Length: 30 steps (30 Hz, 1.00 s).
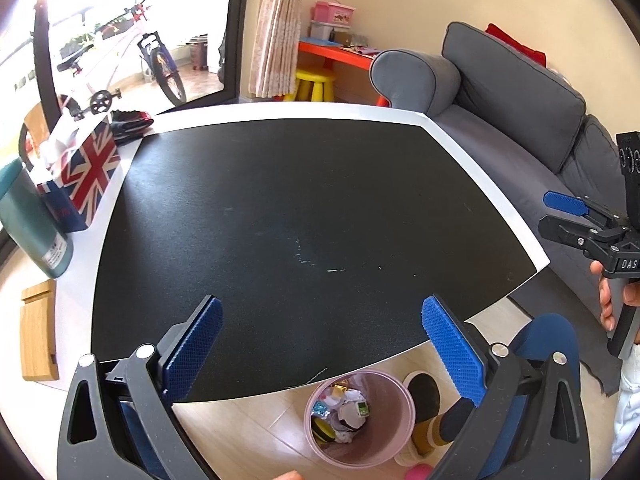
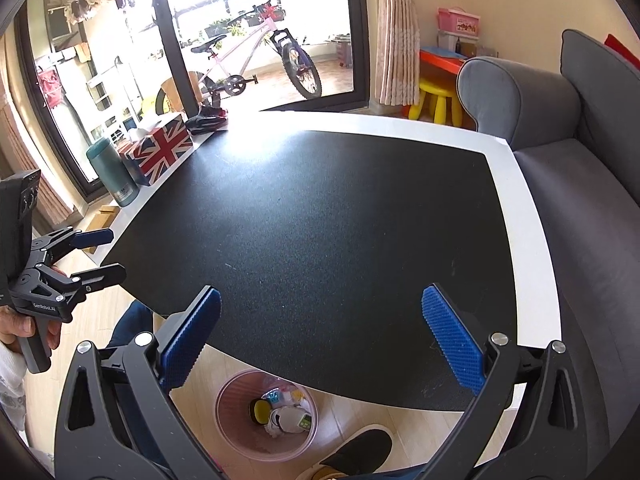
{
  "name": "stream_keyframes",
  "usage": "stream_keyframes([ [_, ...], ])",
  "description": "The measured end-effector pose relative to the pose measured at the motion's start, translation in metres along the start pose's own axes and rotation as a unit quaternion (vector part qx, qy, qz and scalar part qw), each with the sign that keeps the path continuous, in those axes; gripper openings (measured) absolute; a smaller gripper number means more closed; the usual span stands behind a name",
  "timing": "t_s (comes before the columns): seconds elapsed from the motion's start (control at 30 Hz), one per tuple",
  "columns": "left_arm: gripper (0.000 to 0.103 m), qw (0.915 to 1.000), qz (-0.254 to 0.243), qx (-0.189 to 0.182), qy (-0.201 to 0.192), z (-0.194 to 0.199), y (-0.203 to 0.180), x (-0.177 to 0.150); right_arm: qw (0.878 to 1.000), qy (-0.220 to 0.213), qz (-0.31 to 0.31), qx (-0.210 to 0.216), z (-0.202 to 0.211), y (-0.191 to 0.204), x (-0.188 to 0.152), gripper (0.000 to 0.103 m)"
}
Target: Collect trash
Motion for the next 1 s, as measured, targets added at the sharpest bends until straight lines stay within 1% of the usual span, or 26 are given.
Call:
stream_keyframes([
  [0.13, 0.097, 0.9999, 0.000, 0.011, 0.002, 0.0006, -0.0011, 0.0027, 1.000, -0.003, 0.002, 0.000, 0.0017, 0.0005, 0.0016, 0.099],
  [0.2, 0.097, 1.0000, 0.001, 0.004, 0.000, 0.0018, -0.0019, 0.0034, 1.000, -0.003, 0.001, 0.002, 0.0018, 0.0005, 0.0018, 0.099],
  [0.3, 0.097, 1.0000, 0.001, 0.003, 0.000, 0.0017, -0.0034, 0.0043, 1.000, -0.003, 0.001, 0.002, 0.0019, -0.0002, 0.0016, 0.099],
  [0.43, 0.097, 0.9996, -0.003, 0.026, -0.006, 0.0031, -0.0050, 0.0051, 1.000, -0.003, 0.000, 0.003, 0.0022, -0.0003, 0.0012, 0.099],
  [0.57, 0.097, 0.9998, 0.003, 0.017, -0.013, 0.0056, -0.0045, 0.0068, 1.000, -0.005, -0.002, 0.005, 0.0025, -0.0006, 0.0012, 0.099],
  [1.0, 0.097, 0.9996, 0.001, 0.021, -0.018, 0.0087, -0.0058, 0.0101, 1.000, -0.002, -0.002, 0.005, 0.0008, 0.0003, -0.0017, 0.099],
])
Point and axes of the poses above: each gripper's, at about its wrist camera, not at the fingertips, and z roughly against the way its jaws point, y to its left, x to its top, the point moved 2 cm from there along -z, roughly the way its jaws point, and after that the axes turned 1 degree about x, right-handed, at the moved point
